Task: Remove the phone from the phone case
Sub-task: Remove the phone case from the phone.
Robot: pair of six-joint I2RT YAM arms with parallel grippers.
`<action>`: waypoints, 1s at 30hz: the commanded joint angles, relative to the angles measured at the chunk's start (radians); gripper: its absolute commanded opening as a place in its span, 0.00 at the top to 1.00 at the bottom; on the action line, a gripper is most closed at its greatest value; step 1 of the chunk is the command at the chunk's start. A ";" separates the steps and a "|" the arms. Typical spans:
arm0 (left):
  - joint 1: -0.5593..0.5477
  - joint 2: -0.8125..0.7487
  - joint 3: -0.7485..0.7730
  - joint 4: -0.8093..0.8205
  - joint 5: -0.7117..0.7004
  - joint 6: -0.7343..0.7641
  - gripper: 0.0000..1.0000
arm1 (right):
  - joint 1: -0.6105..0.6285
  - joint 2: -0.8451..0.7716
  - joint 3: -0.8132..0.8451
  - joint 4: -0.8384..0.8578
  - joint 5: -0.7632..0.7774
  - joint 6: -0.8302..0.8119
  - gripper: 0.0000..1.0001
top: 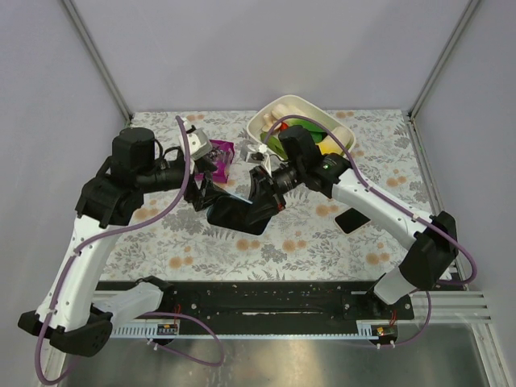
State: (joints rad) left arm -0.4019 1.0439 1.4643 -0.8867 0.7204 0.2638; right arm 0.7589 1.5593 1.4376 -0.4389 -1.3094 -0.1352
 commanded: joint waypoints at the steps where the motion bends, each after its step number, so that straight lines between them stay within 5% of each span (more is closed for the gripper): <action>1: -0.003 -0.035 0.109 0.089 -0.163 0.025 0.15 | 0.005 0.018 -0.009 -0.004 0.019 0.034 1.00; 5: 0.002 -0.027 0.159 0.077 -0.261 0.049 0.05 | -0.003 0.016 -0.013 -0.004 0.016 0.028 1.00; 14: 0.021 -0.044 0.231 0.032 -0.366 0.074 0.02 | -0.010 0.018 -0.014 -0.006 0.012 0.022 1.00; 20: 0.023 -0.048 0.309 -0.119 -0.172 0.028 0.01 | -0.015 0.018 0.000 -0.004 0.039 0.025 1.00; 30: 0.038 -0.107 0.038 -0.185 0.120 -0.090 0.05 | -0.032 0.027 0.064 -0.032 0.085 0.040 1.00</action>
State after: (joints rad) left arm -0.3813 0.9352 1.5715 -1.0534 0.6807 0.2386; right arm 0.7395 1.5970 1.4204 -0.4782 -1.2270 -0.1123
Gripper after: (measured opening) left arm 0.954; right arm 0.211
